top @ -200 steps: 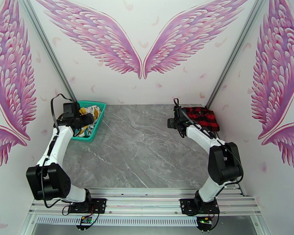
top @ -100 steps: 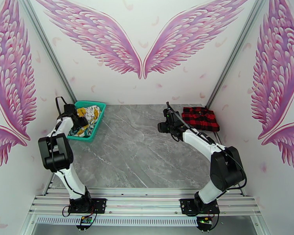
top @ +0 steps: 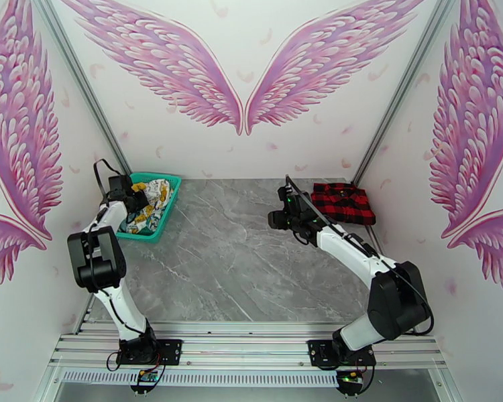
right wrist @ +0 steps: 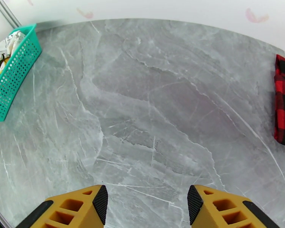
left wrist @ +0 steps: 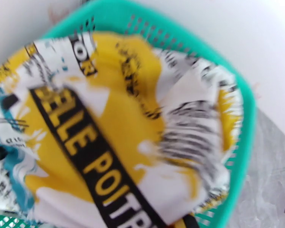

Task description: Fold and stack the mixed laundry pile

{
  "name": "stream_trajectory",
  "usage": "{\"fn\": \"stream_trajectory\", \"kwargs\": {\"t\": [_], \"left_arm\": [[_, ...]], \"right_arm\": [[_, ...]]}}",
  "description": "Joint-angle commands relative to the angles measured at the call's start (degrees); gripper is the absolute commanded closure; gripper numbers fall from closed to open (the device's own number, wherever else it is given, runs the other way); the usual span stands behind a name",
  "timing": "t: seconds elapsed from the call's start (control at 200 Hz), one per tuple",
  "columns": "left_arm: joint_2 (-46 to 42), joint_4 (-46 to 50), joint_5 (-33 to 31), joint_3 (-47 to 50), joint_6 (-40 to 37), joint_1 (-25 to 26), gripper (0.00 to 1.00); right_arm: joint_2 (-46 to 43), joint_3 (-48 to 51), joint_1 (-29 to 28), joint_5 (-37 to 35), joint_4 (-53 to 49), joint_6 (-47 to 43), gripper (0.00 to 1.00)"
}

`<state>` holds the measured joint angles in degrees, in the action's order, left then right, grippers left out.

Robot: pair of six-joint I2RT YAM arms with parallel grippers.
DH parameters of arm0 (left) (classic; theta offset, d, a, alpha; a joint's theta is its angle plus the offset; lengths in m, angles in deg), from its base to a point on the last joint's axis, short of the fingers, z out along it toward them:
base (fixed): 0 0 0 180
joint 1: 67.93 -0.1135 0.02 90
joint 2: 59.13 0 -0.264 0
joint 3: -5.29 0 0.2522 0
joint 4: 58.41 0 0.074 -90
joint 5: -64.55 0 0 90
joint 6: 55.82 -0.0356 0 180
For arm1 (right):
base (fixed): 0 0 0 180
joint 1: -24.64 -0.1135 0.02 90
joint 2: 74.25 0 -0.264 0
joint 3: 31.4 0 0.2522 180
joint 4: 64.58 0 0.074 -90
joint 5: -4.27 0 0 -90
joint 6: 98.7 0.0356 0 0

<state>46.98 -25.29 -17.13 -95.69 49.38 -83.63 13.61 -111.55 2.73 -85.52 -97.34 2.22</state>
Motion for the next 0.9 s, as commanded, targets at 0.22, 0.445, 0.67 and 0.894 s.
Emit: {"fn": "stream_trajectory", "kwargs": {"t": [0.22,0.445,0.67,0.894], "left_arm": [[-24.44,13.93,3.15,-17.33,-6.83,15.45,1.0],[-28.14,17.93,-0.43,-23.06,-6.94,31.44,1.0],[-22.91,11.96,-0.75,-11.63,-1.07,38.73,1.0],[-7.6,-1.8,2.69,3.62,4.01,39.18,0.83]], "right_arm": [[-6.16,-0.54,-0.21,-6.33,-2.61,1.04,0.39],[-11.13,-0.88,0.44,-8.8,-4.51,1.59,0.38],[-15.43,1.31,1.83,-10.26,-7.05,1.84,0.36],[-15.57,7.53,2.59,-7.87,-8.3,4.23,0.31]]}}
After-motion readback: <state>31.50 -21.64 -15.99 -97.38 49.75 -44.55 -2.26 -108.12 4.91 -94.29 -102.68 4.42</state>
